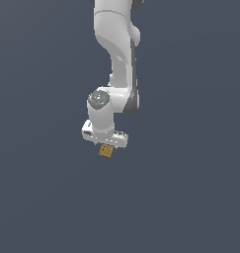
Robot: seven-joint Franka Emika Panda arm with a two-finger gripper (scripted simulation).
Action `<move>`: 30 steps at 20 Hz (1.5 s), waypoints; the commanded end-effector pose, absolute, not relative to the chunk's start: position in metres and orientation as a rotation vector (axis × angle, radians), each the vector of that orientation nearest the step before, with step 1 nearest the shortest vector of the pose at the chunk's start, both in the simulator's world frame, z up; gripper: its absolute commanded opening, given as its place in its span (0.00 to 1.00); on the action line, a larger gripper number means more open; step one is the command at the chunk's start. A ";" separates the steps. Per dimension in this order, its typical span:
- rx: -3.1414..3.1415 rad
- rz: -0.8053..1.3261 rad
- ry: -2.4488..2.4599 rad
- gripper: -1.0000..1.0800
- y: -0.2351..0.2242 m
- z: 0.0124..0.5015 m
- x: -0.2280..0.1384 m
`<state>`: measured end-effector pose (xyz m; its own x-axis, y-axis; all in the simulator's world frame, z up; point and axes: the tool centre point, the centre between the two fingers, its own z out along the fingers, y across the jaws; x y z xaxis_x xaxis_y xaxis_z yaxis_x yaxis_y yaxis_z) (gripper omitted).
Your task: Pick up the object and move it to a goal position.
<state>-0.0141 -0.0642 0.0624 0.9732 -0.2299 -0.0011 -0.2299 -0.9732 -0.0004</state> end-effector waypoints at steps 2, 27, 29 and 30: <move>-3.120 0.002 0.364 0.96 -0.064 0.062 -0.014; -3.120 0.000 0.370 0.00 -0.065 0.011 -0.015; -3.120 0.000 0.370 0.00 -0.065 0.011 -0.015; -3.119 0.000 0.372 0.00 -0.065 0.012 -0.015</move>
<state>-0.0146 -0.0653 0.0115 0.9720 -0.2350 0.0004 -0.2350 -0.9720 -0.0002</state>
